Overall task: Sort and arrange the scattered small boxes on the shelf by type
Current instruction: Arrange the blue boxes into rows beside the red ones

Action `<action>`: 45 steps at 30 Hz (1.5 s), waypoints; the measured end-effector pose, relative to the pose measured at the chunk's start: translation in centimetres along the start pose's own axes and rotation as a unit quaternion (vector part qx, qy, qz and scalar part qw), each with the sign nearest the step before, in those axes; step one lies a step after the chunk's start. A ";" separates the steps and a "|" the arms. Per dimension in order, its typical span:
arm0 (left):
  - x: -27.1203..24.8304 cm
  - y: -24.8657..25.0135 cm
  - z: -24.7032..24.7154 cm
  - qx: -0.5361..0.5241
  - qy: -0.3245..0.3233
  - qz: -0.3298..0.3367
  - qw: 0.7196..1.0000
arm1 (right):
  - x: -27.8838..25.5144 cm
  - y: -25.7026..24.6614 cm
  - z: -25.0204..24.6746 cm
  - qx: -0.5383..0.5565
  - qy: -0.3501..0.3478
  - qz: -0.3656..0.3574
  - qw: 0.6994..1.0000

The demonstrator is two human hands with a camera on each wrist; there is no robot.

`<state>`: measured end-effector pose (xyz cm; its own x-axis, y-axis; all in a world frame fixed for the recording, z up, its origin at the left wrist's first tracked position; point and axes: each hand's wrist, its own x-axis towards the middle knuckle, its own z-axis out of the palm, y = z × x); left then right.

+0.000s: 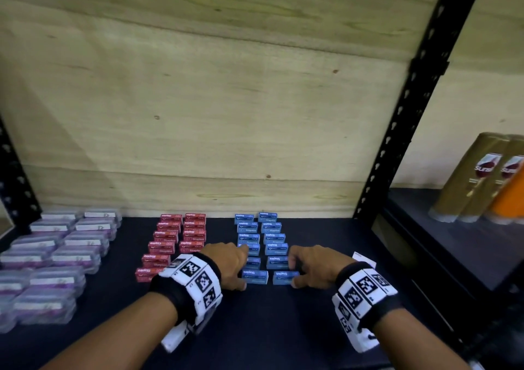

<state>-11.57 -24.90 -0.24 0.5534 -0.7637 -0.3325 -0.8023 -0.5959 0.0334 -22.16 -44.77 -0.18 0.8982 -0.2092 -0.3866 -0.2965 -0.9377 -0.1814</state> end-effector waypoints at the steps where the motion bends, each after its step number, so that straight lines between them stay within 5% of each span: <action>1: -0.3 -0.7 -0.1 -0.031 -0.002 -0.003 0.999 | -0.1 0.1 -0.2 0.004 -0.008 0.001 1.000; 5: -2.5 -4.3 -0.7 -0.128 0.017 -0.024 0.991 | -0.3 -0.1 -1.8 -0.013 0.011 -0.006 1.000; 15: -8.1 -10.6 -0.5 -0.093 0.074 -0.098 0.988 | 2.1 -10.5 -1.7 -0.026 0.027 -0.157 0.987; 23: -10.6 -11.6 1.3 -0.091 0.069 -0.102 0.988 | 4.0 -16.8 1.9 -0.136 0.037 -0.183 0.973; 33: -11.1 -11.6 3.6 -0.134 0.034 -0.099 0.985 | 4.3 -18.1 2.6 -0.173 0.040 -0.175 0.968; 39: -10.6 -11.2 4.8 -0.147 0.052 -0.072 0.985 | 4.5 -17.6 2.1 -0.052 -0.041 -0.195 0.979; 45: -10.4 -11.1 5.3 -0.129 0.091 -0.058 0.986 | 3.8 -17.6 1.6 -0.047 -0.088 -0.214 0.972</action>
<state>-9.60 -9.07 -2.15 0.6880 -0.7042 -0.1753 -0.6602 -0.7077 0.2516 -14.03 -28.58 0.05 0.8611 0.2484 -0.4437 0.1300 -0.9511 -0.2802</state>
